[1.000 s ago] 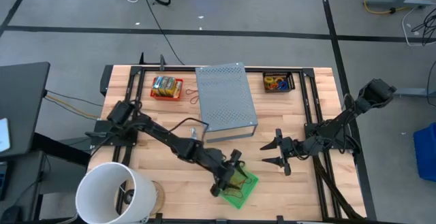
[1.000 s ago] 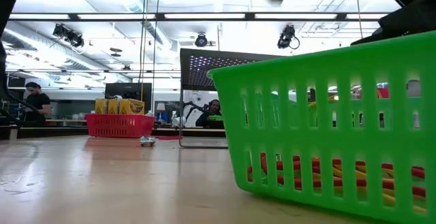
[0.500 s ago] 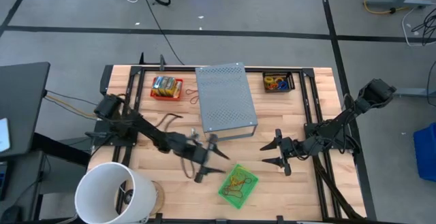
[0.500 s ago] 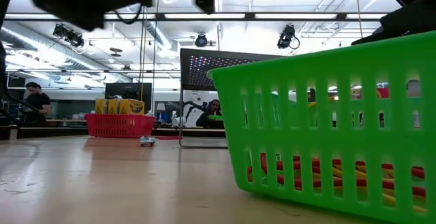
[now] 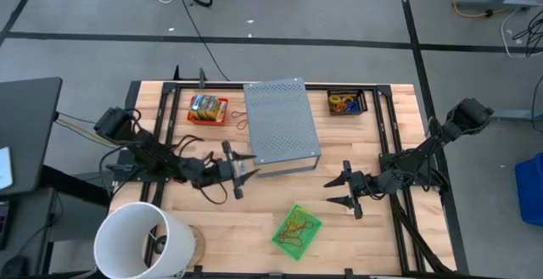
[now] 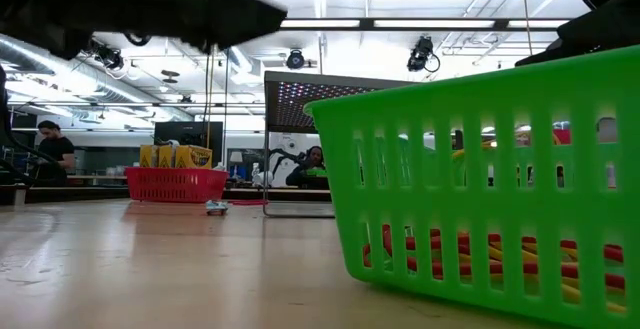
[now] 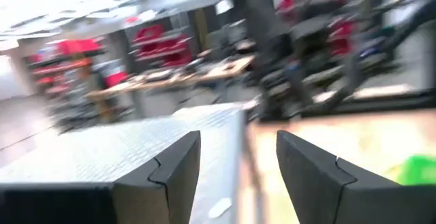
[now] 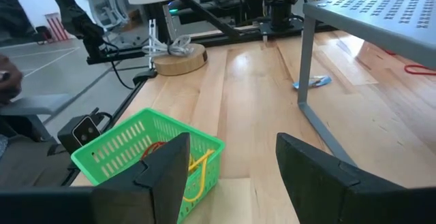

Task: Pick & Place Office Desk Supplies
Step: Put the red rubber band into the green basket

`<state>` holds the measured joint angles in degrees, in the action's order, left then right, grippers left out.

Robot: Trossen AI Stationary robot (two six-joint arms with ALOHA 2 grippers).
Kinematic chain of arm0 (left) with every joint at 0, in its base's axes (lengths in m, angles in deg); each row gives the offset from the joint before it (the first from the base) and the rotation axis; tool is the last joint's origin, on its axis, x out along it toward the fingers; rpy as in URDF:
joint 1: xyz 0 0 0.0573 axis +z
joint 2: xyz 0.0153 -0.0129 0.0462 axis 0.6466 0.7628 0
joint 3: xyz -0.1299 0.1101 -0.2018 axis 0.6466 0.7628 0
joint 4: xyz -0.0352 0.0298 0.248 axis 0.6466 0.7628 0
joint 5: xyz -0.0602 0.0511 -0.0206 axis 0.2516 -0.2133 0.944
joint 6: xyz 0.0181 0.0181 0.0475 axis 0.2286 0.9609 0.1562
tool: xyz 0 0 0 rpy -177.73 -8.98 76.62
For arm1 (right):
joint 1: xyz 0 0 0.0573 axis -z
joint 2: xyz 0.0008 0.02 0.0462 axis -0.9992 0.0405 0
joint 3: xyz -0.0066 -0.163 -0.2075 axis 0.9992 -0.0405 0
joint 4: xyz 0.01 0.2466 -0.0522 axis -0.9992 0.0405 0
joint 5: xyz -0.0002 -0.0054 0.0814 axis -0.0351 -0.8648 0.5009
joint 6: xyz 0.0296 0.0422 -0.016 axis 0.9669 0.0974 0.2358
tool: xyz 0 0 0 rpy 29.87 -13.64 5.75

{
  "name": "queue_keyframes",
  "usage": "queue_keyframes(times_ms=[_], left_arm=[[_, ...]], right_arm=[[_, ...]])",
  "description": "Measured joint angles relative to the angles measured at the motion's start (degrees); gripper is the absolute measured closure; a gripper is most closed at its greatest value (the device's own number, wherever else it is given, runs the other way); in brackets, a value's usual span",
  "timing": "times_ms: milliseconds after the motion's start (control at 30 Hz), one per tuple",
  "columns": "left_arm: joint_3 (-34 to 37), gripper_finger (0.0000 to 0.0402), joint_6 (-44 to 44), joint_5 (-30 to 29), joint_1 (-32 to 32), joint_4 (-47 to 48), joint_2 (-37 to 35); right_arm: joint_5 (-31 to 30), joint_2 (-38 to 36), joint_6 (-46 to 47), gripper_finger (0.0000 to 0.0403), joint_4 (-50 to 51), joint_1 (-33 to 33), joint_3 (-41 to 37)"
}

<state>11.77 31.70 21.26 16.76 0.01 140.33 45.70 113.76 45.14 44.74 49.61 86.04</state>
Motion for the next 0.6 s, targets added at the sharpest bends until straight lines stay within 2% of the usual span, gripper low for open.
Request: queue_keyframes(times_ms=[433, 600], left_arm=[[7.1, 0.0209, 5.83, -24.29, -2.96, -1.22, 0.01], [10.35, 0.0209, 2.92, -30.5, -3.48, -0.39, 0.01]], right_arm=[[-0.02, -0.01, 0.17, 0.0177, -0.13, 0.0, 0.0], [-0.02, -0.02, 0.02, 0.0177, -0.13, -0.01, 0.0]])
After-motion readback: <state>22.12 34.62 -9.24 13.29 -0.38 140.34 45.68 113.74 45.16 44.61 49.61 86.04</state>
